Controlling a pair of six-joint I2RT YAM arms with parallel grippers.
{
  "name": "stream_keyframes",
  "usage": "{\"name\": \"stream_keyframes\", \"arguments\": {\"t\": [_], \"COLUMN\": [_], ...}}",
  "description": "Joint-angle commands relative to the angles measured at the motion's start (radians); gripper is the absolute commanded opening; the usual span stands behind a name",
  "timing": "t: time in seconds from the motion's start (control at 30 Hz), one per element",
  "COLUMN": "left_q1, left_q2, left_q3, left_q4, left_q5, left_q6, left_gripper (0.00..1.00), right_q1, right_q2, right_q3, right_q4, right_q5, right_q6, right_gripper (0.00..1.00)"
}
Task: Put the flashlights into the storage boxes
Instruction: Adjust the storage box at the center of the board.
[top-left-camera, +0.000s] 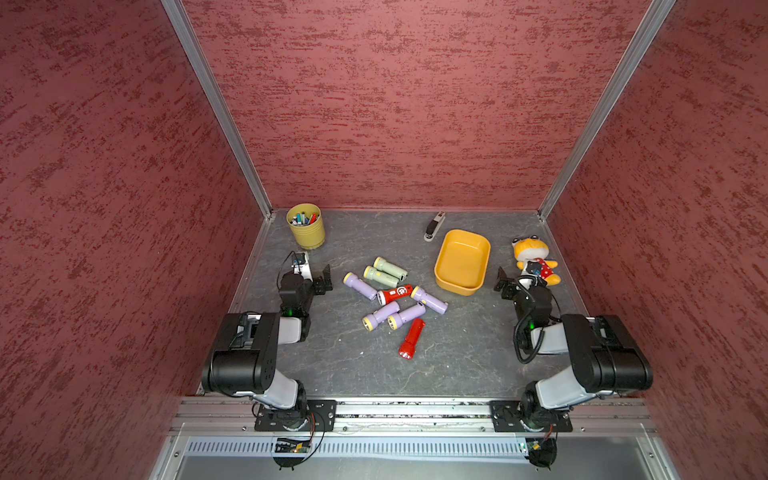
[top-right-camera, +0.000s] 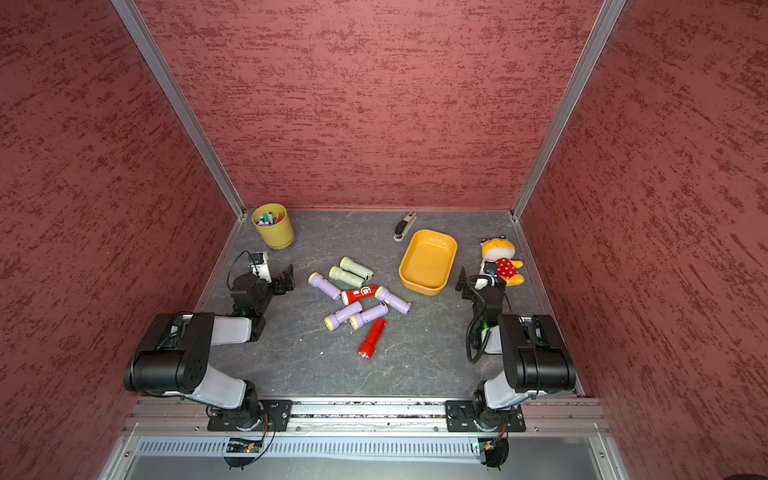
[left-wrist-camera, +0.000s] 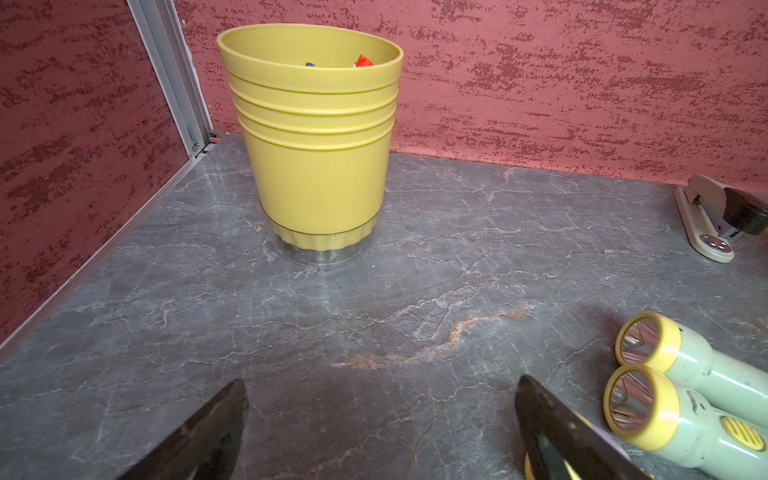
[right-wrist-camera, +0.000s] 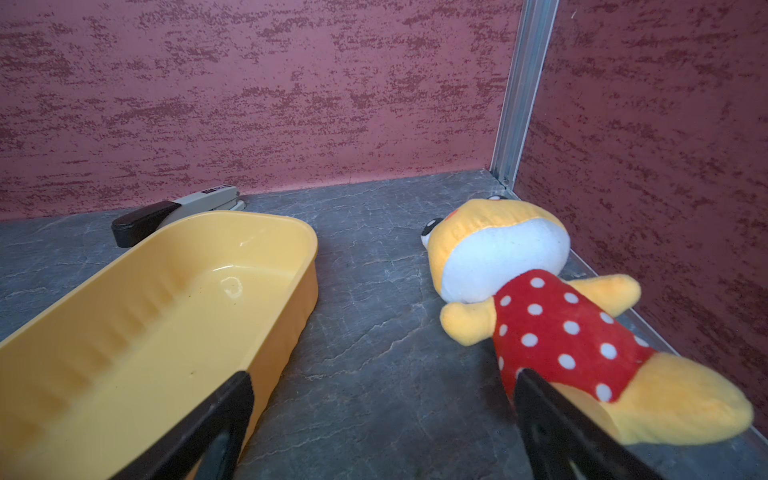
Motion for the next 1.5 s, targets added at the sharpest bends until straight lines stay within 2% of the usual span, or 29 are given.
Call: {"name": "stream_keyframes", "arguments": {"t": [0.0, 0.17, 0.27, 0.37, 0.43, 0.57, 0.73, 0.93, 1.07, 1.23, 1.47], "left_q1": [0.007, 0.002, -0.018, -0.031, -0.056, -0.146, -0.248, -0.273, -0.281, -0.282, -0.281], "left_q2": [-0.011, -0.153, -0.218, -0.236, -0.222, -0.173, -0.094, -0.018, 0.01, 0.023, 0.048], "left_q3": [0.025, 0.109, 0.156, 0.208, 0.275, 0.405, 0.527, 0.564, 0.577, 0.587, 0.6], "left_q4": [-0.013, -0.276, -0.363, -0.389, -0.485, -0.617, -0.719, -0.71, -0.711, -0.708, -0.699], "left_q5": [0.03, 0.041, 0.058, 0.121, 0.163, 0.215, 0.173, 0.189, 0.203, 0.22, 0.211], "left_q6": [0.013, 0.025, 0.022, -0.033, -0.041, -0.022, -0.021, -0.057, -0.056, -0.064, -0.057], "left_gripper": [0.98, 0.97, 0.96, 0.96, 0.96, 0.92, 0.92, 0.92, 0.92, 0.92, 0.93], "right_q1": [0.005, 0.006, 0.006, 0.005, 0.006, 0.036, 0.143, 0.293, 0.344, 0.36, 0.36], "right_q2": [-0.002, -0.168, -0.299, -0.364, -0.361, -0.304, -0.189, 0.01, 0.16, 0.298, 0.44], "right_q3": [0.018, 0.042, 0.124, 0.265, 0.384, 0.571, 0.75, 0.935, 1.056, 1.176, 1.275], "right_q4": [0.035, -0.129, -0.373, -0.629, -0.811, -1.043, -1.203, -1.351, -1.437, -1.526, -1.57], "right_q5": [0.025, 0.049, 0.1, 0.058, 0.036, 0.025, -0.018, -0.01, -0.059, -0.106, -0.162], "right_q6": [-0.006, -0.003, 0.068, 0.137, 0.204, 0.289, 0.337, 0.325, 0.338, 0.391, 0.428], "right_gripper": [0.99, 0.99, 0.99, 0.99, 0.99, 0.99, 0.99, 0.99, 0.93, 0.79, 0.77]}}
